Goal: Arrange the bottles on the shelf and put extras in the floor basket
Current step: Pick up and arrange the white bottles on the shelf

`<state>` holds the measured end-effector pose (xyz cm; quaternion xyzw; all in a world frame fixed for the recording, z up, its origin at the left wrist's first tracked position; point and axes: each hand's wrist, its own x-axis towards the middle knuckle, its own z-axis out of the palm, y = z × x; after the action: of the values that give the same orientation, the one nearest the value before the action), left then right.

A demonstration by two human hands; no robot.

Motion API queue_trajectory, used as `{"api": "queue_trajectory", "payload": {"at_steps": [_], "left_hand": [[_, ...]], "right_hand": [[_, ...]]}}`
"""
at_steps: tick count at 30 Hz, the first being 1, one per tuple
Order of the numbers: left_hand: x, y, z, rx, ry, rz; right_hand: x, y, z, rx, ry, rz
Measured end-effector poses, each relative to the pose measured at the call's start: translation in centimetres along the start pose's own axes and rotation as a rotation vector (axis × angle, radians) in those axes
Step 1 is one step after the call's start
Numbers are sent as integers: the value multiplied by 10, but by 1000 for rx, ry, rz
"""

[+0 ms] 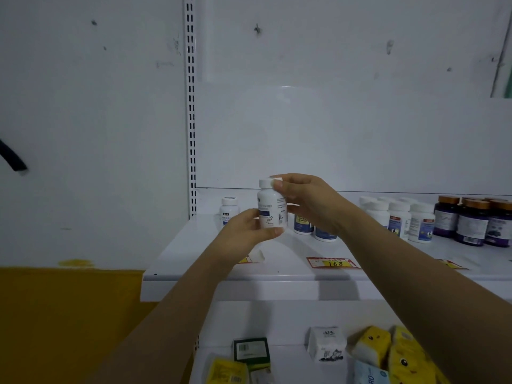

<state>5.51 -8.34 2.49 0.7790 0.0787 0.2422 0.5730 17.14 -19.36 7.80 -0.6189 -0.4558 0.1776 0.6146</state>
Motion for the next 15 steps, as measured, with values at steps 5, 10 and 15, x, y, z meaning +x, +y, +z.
{"api": "queue_trajectory", "payload": {"at_steps": [5,10,15], "left_hand": [[11,-7,-1,38,186,105],[20,-7,-9,95,329,256],[23,-1,-11,189,349,286]], "right_hand": [[-3,2,5,-24,-93,-77],[-5,1,7,-131,-142,-156],[-6,1,4,-181,-116,-202]]}}
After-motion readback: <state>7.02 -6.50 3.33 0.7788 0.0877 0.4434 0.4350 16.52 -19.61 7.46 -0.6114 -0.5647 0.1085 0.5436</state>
